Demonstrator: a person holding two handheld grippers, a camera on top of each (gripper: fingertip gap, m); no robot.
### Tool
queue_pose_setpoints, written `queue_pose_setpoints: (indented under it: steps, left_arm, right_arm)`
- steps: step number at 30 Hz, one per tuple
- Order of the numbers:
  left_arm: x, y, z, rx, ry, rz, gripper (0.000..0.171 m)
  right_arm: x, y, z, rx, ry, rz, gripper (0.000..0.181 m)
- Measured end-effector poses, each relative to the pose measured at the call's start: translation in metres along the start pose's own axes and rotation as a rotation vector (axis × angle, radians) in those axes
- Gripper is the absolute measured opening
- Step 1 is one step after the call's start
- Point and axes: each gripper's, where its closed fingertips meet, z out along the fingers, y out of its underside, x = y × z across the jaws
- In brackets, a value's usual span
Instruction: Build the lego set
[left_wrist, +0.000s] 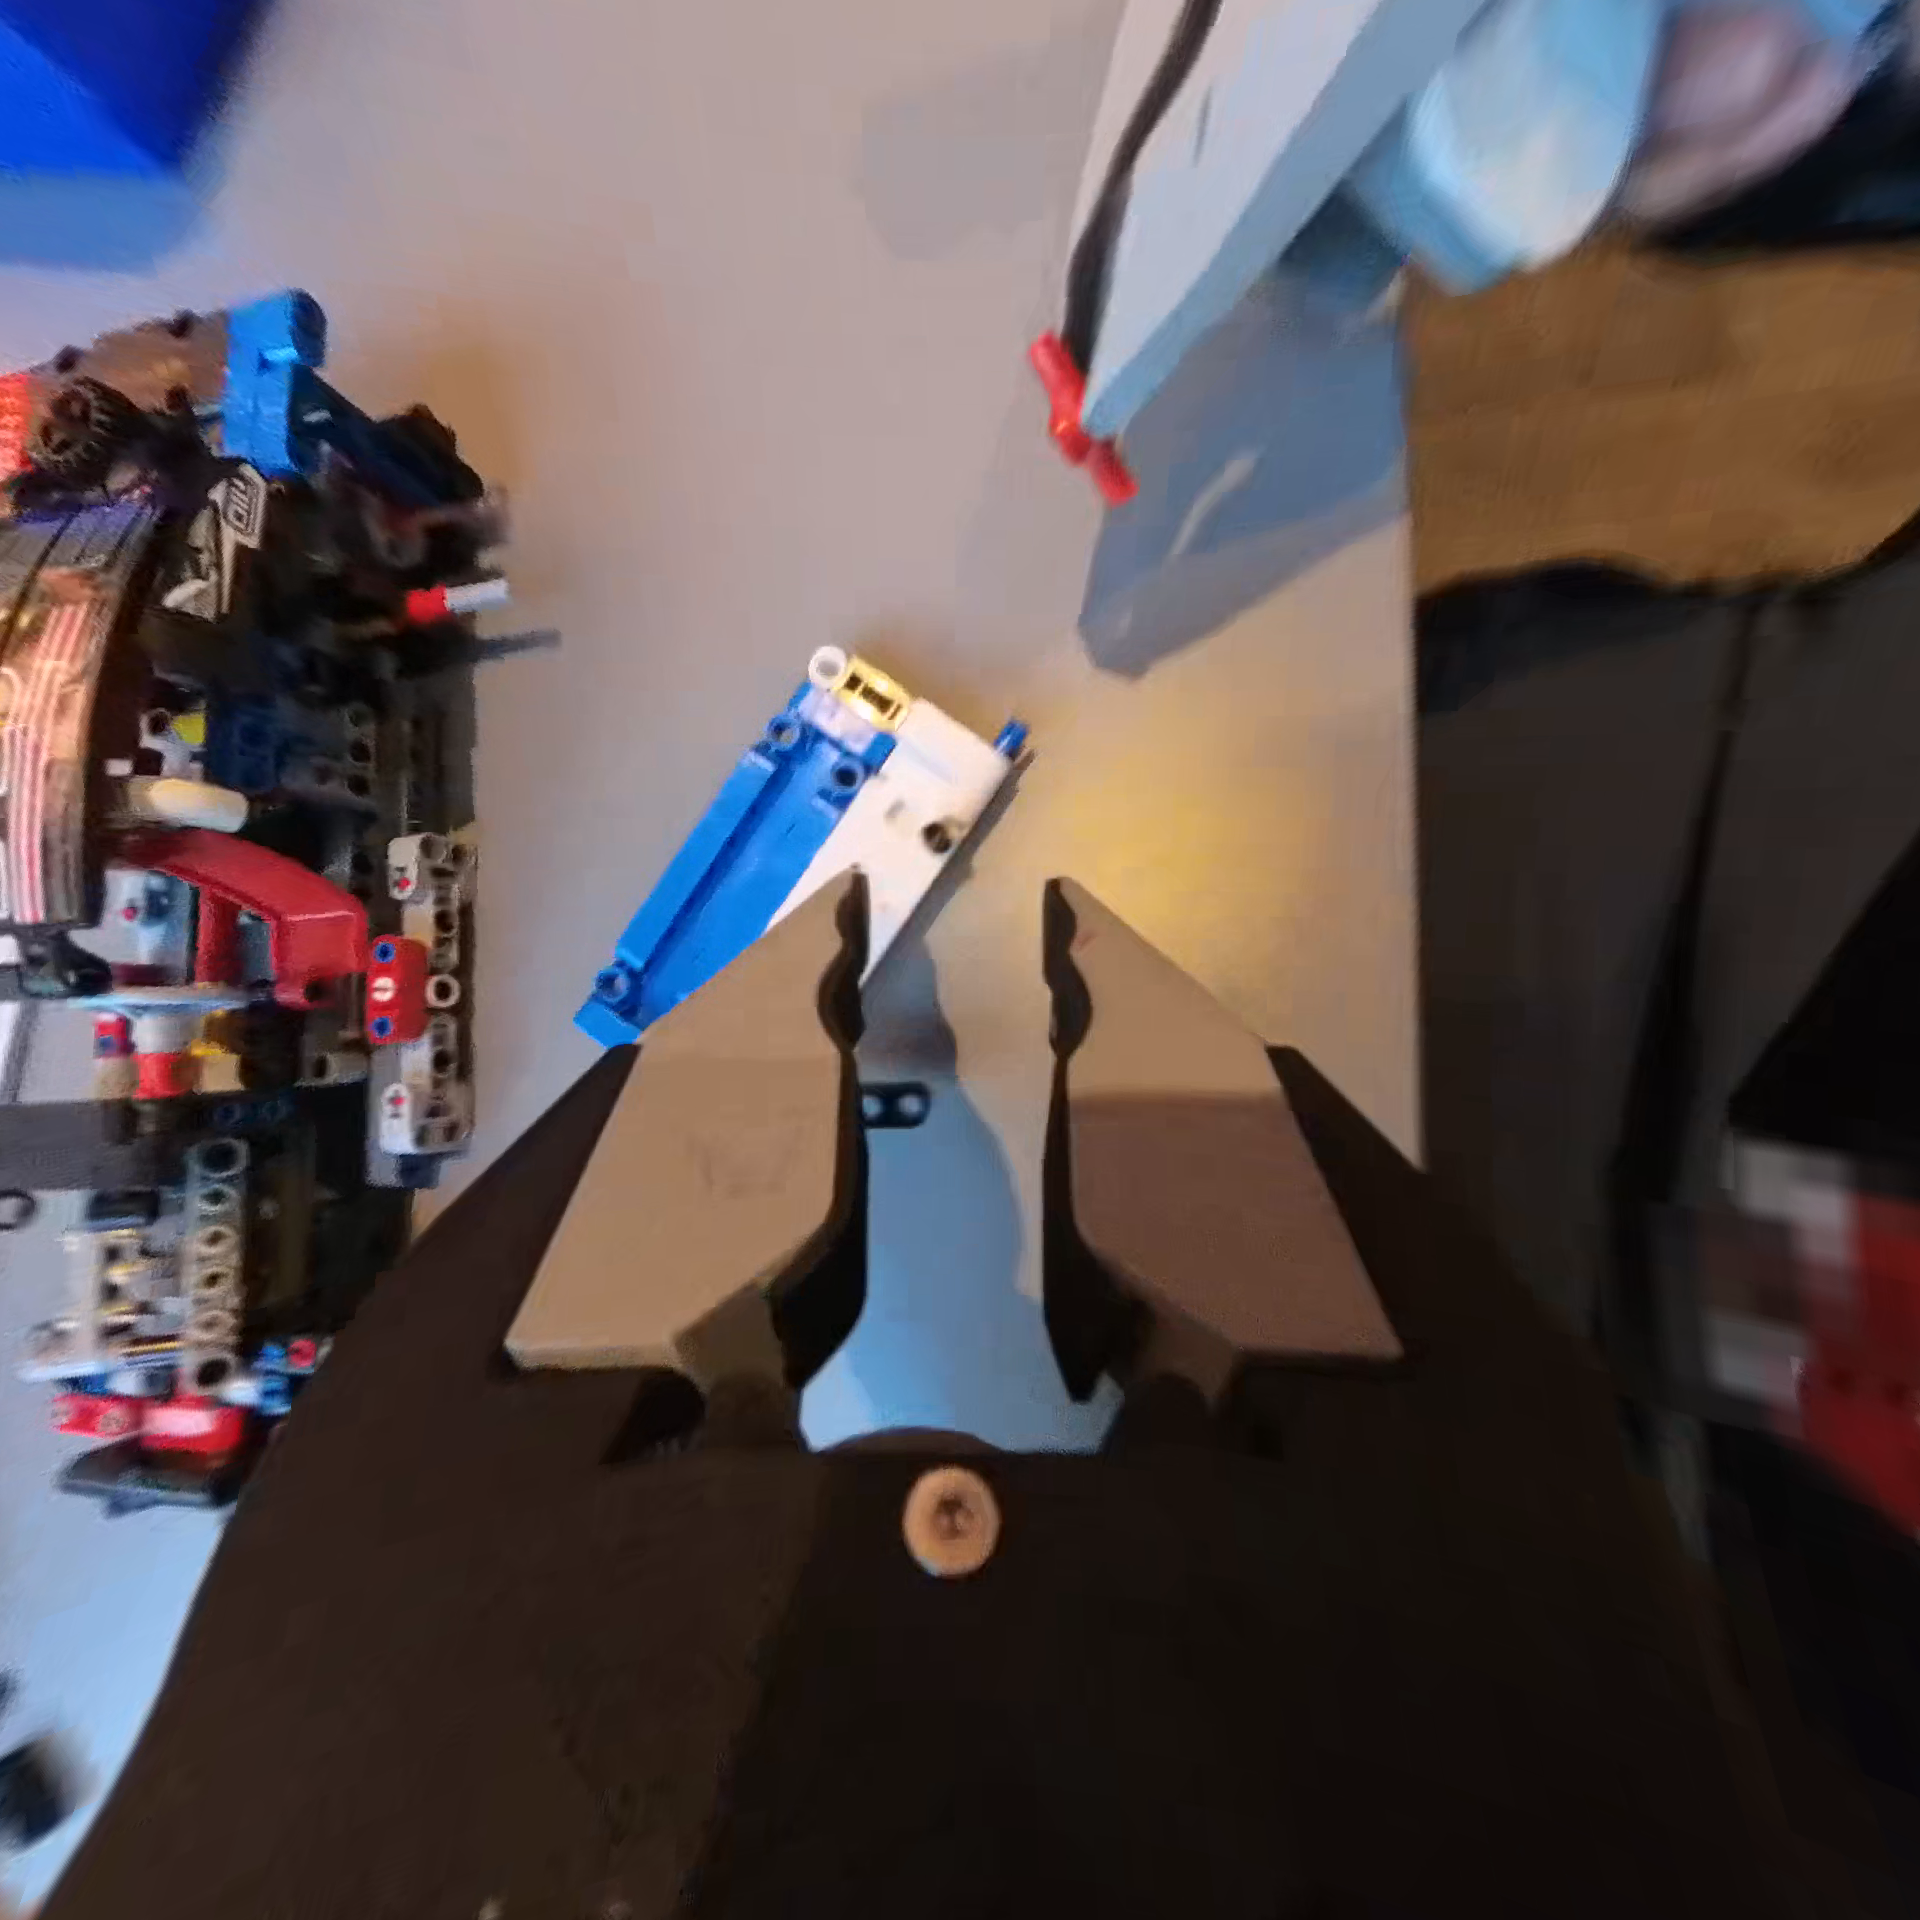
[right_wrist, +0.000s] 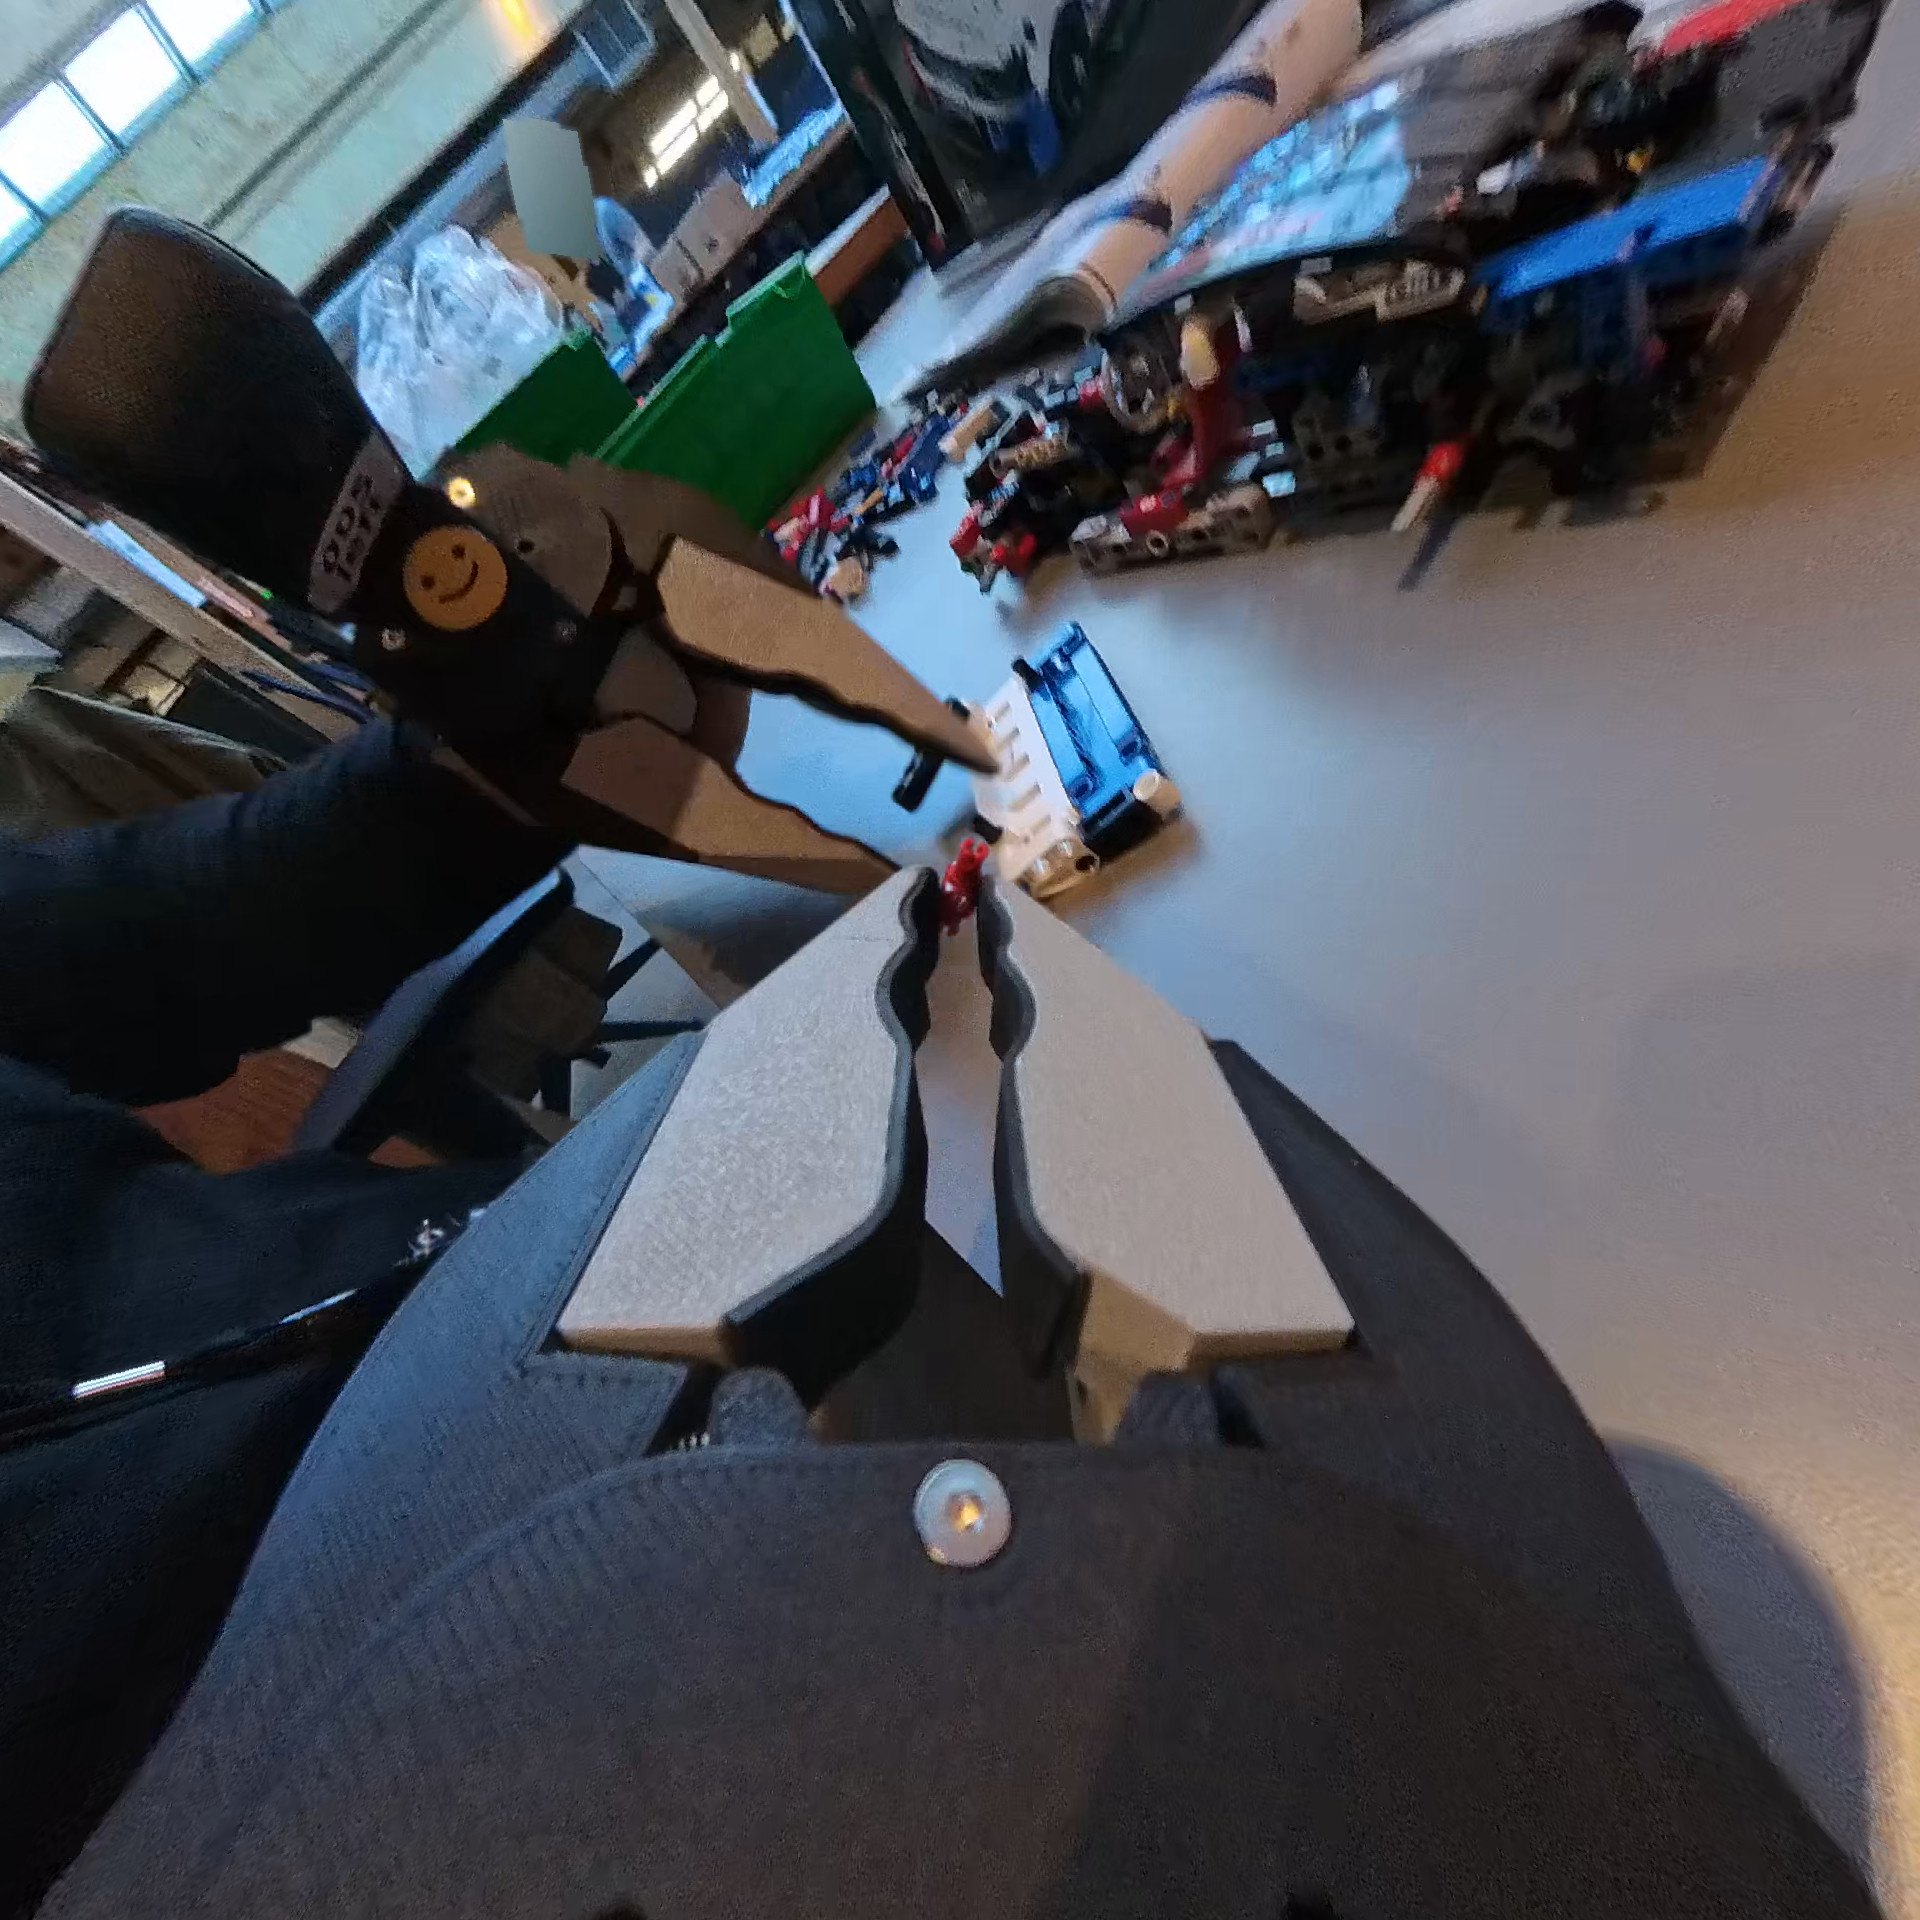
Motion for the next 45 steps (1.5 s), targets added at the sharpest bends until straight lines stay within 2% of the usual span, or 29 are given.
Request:
queue_pose_setpoints:
  steps: [3,10,13,16,18,19,21,26,32,35,39,42,45]
  left_arm:
    - [-0.011,0.007,0.005,-0.056,-0.023,0.126,0.037]
    - [-0.008,0.004,0.012,-0.076,0.097,0.218,0.021]
    - [-0.005,-0.001,0.012,-0.077,0.11,0.265,0.031]
    - [-0.001,-0.001,0.013,-0.074,0.145,0.269,0.027]
    - [0.0,-0.003,0.016,-0.061,0.17,0.261,0.021]
    - [0.001,-0.004,0.017,-0.054,0.189,0.258,0.011]
    - [0.002,-0.007,0.02,-0.03,0.195,0.253,0.008]
    - [0.021,-0.02,0.025,0.021,0.215,0.237,0.008]
    - [0.045,-0.04,0.032,0.076,0.244,0.259,0.007]
    - [0.058,-0.051,0.037,0.103,0.271,0.304,0.008]
    - [0.066,-0.064,0.044,0.127,0.304,0.306,0.008]
    - [0.067,-0.066,0.045,0.124,0.354,0.269,0.021]
    - [0.067,-0.066,0.044,0.143,0.37,0.266,0.023]
  right_arm:
    - [0.007,0.009,0.002,-0.056,0.014,0.038,0.004]
    - [0.007,0.02,0.005,-0.116,-0.03,0.096,0.004]
    - [0.006,0.021,0.005,-0.116,-0.045,0.103,0.004]
    - [0.005,0.022,0.004,-0.126,-0.056,0.104,0.004]
    - [0.004,0.024,0.005,-0.138,-0.059,0.106,0.004]
    - [0.004,0.025,0.005,-0.142,-0.059,0.108,0.004]
    - [0.003,0.027,0.005,-0.154,-0.055,0.116,0.004]
    - [0.002,0.03,-0.005,-0.152,-0.045,0.162,0.005]
    - [-0.002,0.045,-0.042,-0.117,-0.051,0.255,0.005]
    - [-0.006,0.043,-0.059,-0.041,-0.078,0.326,0.005]
    - [0.0,0.047,-0.067,-0.031,-0.044,0.349,0.005]
    - [0.003,0.047,-0.071,-0.028,-0.033,0.352,0.005]
    - [0.006,0.048,-0.07,-0.036,-0.015,0.367,0.005]
